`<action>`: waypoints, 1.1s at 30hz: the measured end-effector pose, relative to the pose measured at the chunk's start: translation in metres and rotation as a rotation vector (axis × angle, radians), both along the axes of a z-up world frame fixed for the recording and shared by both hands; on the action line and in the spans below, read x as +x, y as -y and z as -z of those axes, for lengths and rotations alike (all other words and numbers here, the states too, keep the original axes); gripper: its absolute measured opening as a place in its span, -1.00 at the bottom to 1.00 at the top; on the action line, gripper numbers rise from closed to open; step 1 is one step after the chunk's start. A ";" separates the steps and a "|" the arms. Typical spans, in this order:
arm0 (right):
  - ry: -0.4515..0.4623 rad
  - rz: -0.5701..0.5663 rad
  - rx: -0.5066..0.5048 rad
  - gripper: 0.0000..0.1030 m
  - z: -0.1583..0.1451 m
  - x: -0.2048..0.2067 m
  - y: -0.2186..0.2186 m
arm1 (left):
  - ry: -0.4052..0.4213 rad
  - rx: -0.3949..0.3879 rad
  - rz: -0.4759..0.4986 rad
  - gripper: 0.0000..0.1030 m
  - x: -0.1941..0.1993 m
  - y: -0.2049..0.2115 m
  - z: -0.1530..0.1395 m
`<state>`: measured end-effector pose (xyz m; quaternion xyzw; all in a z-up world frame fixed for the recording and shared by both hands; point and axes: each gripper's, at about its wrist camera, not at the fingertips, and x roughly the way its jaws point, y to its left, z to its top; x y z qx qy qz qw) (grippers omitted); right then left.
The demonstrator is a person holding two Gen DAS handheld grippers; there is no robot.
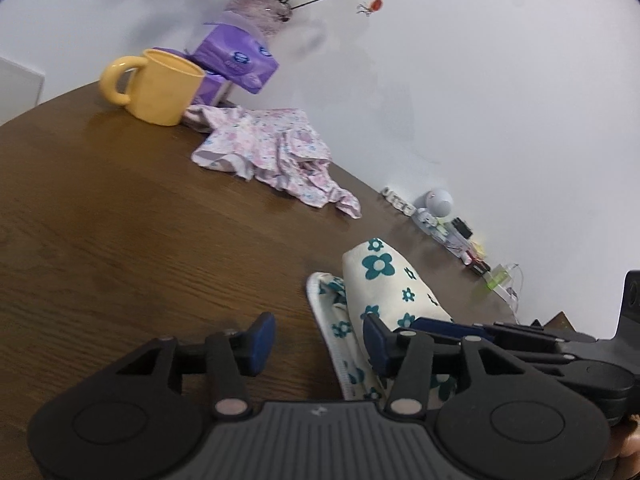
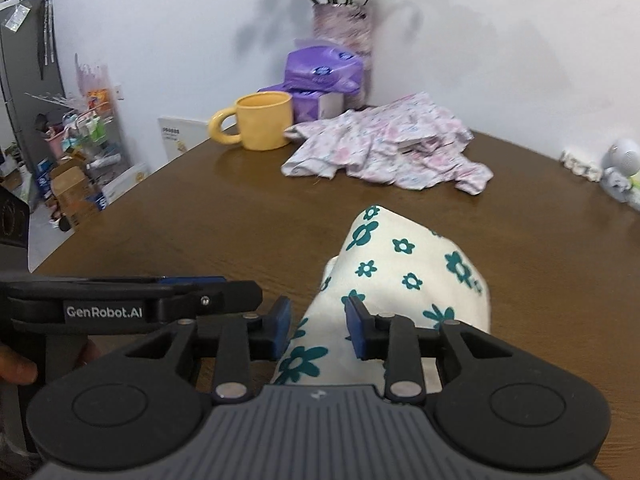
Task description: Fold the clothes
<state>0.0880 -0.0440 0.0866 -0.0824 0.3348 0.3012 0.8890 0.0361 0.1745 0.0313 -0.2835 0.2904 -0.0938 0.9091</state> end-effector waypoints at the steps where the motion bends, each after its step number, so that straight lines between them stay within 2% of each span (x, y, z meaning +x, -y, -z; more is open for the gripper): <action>1: -0.003 -0.005 0.013 -0.41 0.001 0.000 0.000 | -0.004 -0.001 -0.005 -0.03 -0.001 -0.001 0.000; 8: -0.023 -0.042 0.105 -0.37 0.005 -0.002 0.004 | -0.027 -0.043 -0.024 0.06 -0.001 -0.001 0.002; 12: 0.071 0.076 0.129 -0.37 -0.008 -0.004 0.043 | -0.029 -0.111 0.037 0.10 0.010 0.012 0.000; 15: 0.029 0.167 0.139 -0.38 0.001 0.008 0.072 | -0.013 -0.128 0.070 0.14 0.018 0.027 -0.004; 18: 0.002 0.137 0.166 -0.43 0.014 0.012 0.077 | 0.004 -0.109 0.073 0.20 0.023 0.040 -0.010; 20: 0.010 0.094 0.143 -0.43 0.024 0.013 0.069 | 0.002 -0.087 0.079 0.20 0.025 0.049 -0.011; 24: 0.068 0.032 0.082 -0.43 0.036 0.008 0.052 | -0.037 -0.059 0.060 0.20 0.023 0.057 -0.005; 28: 0.119 -0.016 0.039 -0.42 0.041 0.000 0.043 | -0.067 -0.072 0.020 0.20 0.020 0.054 0.001; 30: 0.126 -0.025 0.058 -0.41 0.039 -0.002 0.048 | -0.067 -0.061 0.020 0.20 0.018 0.056 0.002; 33: 0.103 0.007 0.150 -0.42 0.032 0.000 0.072 | -0.074 -0.044 0.023 0.20 0.017 0.061 0.003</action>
